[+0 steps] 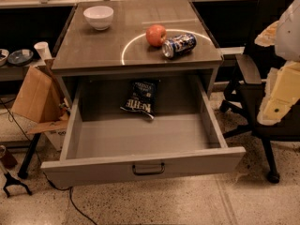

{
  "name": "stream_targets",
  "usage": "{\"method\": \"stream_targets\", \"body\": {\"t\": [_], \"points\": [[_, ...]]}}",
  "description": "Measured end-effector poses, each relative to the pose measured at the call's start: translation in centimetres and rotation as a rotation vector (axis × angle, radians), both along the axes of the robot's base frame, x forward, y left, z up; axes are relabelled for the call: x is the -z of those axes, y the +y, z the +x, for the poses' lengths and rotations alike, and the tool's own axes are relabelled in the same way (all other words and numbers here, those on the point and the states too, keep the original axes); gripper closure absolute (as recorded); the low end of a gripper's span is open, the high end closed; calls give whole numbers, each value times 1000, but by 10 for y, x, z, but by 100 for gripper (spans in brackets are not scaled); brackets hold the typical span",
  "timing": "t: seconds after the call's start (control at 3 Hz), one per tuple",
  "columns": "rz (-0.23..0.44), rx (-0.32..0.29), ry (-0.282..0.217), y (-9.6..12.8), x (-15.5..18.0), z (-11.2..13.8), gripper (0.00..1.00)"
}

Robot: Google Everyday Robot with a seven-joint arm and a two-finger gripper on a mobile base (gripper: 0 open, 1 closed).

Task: Pick blue chip bag from top drawer and place on counter

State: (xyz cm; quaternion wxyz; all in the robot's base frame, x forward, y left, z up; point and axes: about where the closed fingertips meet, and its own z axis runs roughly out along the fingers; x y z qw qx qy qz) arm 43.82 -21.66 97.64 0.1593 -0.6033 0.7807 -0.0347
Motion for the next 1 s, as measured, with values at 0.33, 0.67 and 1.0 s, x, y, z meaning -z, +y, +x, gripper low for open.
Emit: {"method": "stream_targets", "body": {"t": [0.33, 0.67, 1.0], "points": [[0, 0, 0, 0, 0, 0, 0], [90, 48, 21, 38, 14, 28, 0], [226, 127, 41, 94, 31, 59, 0]]}}
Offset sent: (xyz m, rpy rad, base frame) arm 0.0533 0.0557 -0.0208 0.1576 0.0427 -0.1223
